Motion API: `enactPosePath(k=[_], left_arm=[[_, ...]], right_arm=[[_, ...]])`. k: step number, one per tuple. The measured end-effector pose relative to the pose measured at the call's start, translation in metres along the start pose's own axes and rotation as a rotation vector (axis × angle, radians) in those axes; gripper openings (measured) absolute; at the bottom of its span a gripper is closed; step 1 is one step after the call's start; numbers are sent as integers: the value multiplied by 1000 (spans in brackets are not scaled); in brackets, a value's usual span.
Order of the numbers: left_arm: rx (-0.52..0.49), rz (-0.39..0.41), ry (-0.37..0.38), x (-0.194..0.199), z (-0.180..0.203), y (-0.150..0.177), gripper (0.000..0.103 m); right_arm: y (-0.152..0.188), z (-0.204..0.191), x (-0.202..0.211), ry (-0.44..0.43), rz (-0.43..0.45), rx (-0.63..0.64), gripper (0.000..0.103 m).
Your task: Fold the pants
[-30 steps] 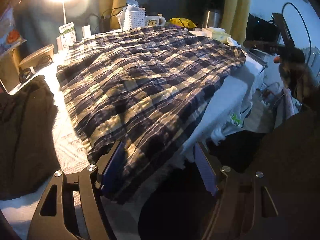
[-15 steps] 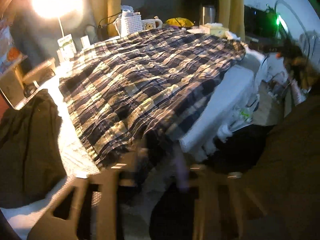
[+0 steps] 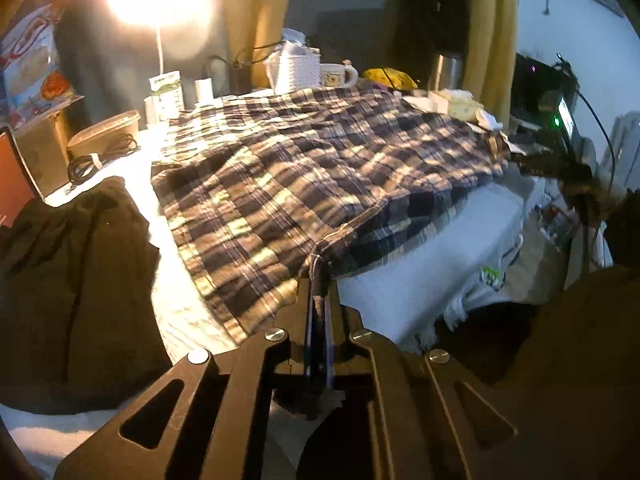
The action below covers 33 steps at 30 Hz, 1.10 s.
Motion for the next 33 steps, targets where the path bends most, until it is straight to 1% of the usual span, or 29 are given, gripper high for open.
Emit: enactPosePath(k=[3, 6, 7, 8, 9, 11, 13, 20, 30, 33], left_arm=[[11, 10, -20, -3, -5, -8, 3], [16, 19, -42, -7, -10, -14, 3], [17, 24, -53, -8, -11, -16, 3], [24, 26, -62, -9, -13, -18, 3], [32, 26, -67, -11, -15, -21, 3], [36, 31, -79, -12, -16, -26, 3], [30, 42, -90, -13, -18, -32, 3], [48, 94, -131, -10, -27, -61, 3], [40, 139, -182, -13, -38, -98, 3], [35, 162, -183, -13, -39, -117, 3]], right_arm=[[-5, -7, -8, -44, 9, 23, 61], [-6, -16, -14, -117, 10, -11, 61], [-7, -18, -14, -126, 19, -24, 56], [-8, -18, -14, -138, 29, -50, 39], [-8, -17, -14, -139, 33, -75, 30], [-10, -11, -13, -147, 57, -143, 26], [-12, -9, -11, -159, 80, -182, 26], [-27, -8, -9, -165, 112, -200, 25], [-67, 19, -7, -142, 188, -240, 25], [-82, 27, -5, -130, 241, -253, 25]])
Point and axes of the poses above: each gripper's, at about its wrist camera, not at the fingertips, and x roughly against the way its jaws point, z to its right, y to its underside, the point moved 3 cm from there along -x, roughly the way its jaws point, and after that the axes turned 15 degrees about z, right-handed, at the moved point
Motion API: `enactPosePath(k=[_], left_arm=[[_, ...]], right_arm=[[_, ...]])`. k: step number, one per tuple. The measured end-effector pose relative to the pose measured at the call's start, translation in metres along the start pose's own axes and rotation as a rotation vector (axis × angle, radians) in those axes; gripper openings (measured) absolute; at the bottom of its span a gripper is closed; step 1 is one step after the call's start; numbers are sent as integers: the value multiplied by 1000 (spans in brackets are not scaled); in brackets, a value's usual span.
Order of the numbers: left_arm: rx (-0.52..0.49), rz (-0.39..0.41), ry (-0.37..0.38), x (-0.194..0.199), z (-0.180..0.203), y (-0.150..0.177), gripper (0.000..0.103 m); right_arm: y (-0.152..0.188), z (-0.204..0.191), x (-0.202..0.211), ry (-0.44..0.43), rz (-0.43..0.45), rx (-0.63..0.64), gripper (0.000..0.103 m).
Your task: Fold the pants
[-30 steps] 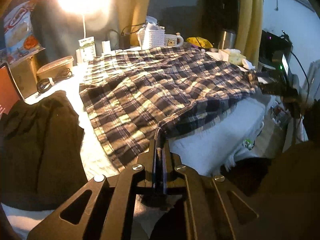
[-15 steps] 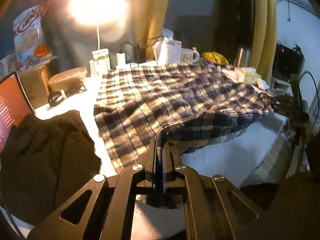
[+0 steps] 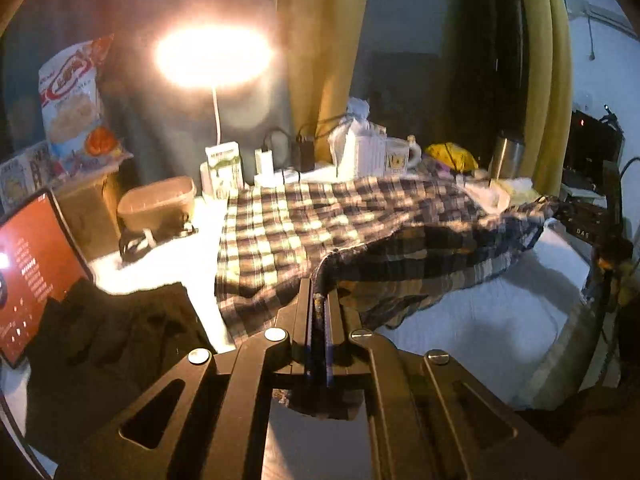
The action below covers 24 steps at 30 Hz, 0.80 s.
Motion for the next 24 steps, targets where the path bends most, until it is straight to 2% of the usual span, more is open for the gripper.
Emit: enactPosePath(k=[8, 17, 24], left_arm=[[-40, 71, -28, -17, -4, -43, 3], [-79, 116, -33, -60, -16, -73, 3], [-69, 122, -37, -102, -32, -81, 3]], right_arm=[[-30, 15, -23, -1, 75, -72, 25], [-55, 31, -62, 19, 89, -95, 25], [-61, 35, -99, 44, 71, -113, 25]])
Point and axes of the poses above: each gripper's, at about its wrist camera, not at the fingertips, and x roughly against the way its jaws point, z to its right, y to its underside, the point moved 3 cm from there along -x, roughly the way its jaws point, and after that the axes turned 15 degrees about z, right-handed, at the moved point
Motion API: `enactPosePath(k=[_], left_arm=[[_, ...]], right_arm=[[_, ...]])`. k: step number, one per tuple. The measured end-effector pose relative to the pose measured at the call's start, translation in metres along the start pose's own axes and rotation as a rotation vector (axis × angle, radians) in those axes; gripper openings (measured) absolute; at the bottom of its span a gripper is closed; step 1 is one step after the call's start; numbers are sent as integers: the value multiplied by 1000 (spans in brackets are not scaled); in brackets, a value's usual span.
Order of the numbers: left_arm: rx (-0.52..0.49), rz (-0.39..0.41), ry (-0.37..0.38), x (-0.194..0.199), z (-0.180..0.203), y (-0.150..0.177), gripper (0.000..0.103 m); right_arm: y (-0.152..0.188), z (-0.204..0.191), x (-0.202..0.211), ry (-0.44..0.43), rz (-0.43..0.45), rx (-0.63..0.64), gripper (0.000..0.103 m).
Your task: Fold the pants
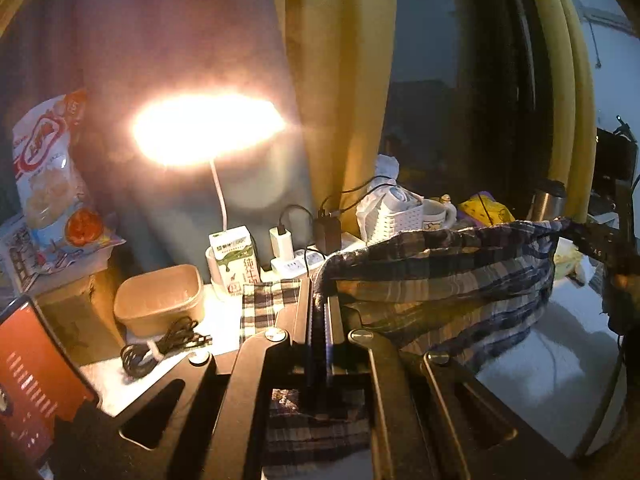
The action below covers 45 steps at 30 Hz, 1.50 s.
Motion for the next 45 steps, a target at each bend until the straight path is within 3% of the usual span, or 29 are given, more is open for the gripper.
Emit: enactPosePath(k=[15, 22, 29, 30, 32, 34, 38, 41, 43, 45], left_arm=[[6, -90, -22, -106, -31, 32, 3], [14, -168, -33, -158, -53, 56, 3], [35, -234, -62, -200, -72, 77, 11], [31, -238, -64, -203, -72, 78, 13], [9, -243, -96, -209, -73, 79, 35], [15, -225, -126, -210, -80, 78, 49], [38, -215, -178, -204, -96, 72, 52], [35, -198, -218, -192, -108, 66, 52], [48, -196, -251, -183, -116, 63, 52], [62, -196, -252, -172, -120, 60, 52]], right_arm=[[14, -3, -100, 17, -110, -8, 25], [25, -8, -145, 16, -180, -9, 25], [40, -14, -180, 32, -246, 1, 25], [43, -15, -183, 37, -252, 9, 25], [46, -19, -186, 60, -251, 56, 25], [50, -21, -188, 74, -256, 87, 25], [52, -21, -190, 86, -260, 96, 25], [50, -20, -190, 101, -252, 100, 30], [51, -18, -189, 119, -254, 100, 40], [49, -15, -185, 130, -245, 95, 56]])
Point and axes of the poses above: each gripper's, at about its wrist camera, not at the fingertips, and x roughly against the way its jaws point, z to its right, y to its underside, the point moved 3 cm from there along -x, roughly the way its jaws point, and after that the axes turned 15 degrees about z, right-handed, at the moved point
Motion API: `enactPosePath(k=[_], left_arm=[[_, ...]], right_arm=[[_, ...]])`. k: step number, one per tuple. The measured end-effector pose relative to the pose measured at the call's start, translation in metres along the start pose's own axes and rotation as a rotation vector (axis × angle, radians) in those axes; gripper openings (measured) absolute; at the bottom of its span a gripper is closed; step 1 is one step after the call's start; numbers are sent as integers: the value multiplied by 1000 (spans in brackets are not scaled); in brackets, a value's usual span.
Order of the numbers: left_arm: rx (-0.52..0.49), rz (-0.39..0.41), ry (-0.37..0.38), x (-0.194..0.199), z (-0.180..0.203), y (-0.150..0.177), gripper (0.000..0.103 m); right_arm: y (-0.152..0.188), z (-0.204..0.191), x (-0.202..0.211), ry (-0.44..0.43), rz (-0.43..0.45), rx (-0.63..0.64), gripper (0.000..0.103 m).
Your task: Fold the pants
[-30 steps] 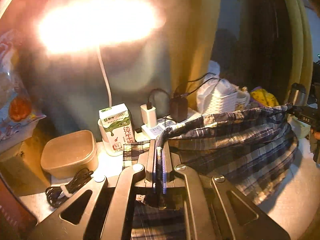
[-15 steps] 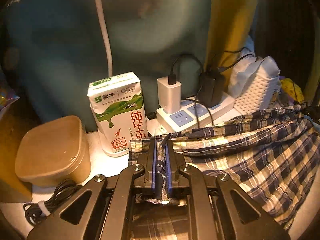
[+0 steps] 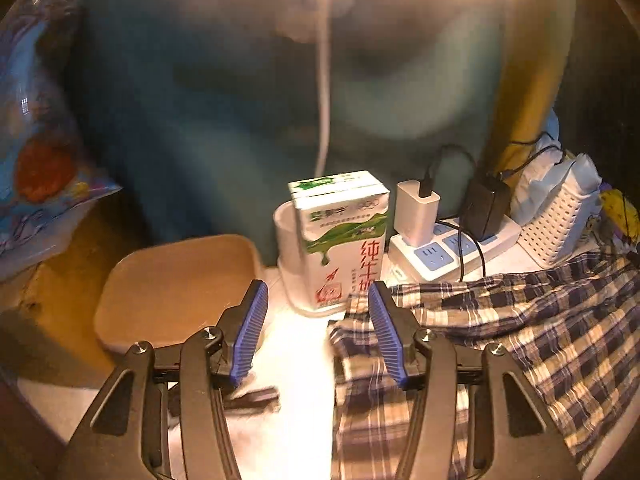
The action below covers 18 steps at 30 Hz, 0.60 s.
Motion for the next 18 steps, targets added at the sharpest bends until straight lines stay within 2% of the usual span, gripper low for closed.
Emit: enactPosePath(k=[2, 5, 8, 15, 16, 18], left_arm=[[5, -15, 18, 12, -2, 3, 56], [-5, -63, 79, 23, 2, 16, 63], [-48, -101, 119, 24, 8, 32, 63], [16, -166, 211, -17, 12, 43, 63], [28, -175, 228, -26, 15, 43, 61], [28, -189, 226, -38, 17, 42, 38]], right_arm=[[-3, 4, 9, 5, 13, -14, 61], [-4, 9, 22, 10, 18, -46, 61], [0, 14, 33, 6, 14, -78, 61], [13, 23, 46, -51, -6, -155, 61], [12, 26, 44, -79, -4, -192, 61], [6, 31, 35, -97, -9, -221, 61]])
Point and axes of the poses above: each gripper's, at about its wrist camera, not at the fingertips, and x roughly against the way its jaws point, z to its right, y to its underside, the point moved 3 cm from there along -x, roughly the way its jaws point, and after that the axes turned 15 degrees about z, right-handed, at the moved point
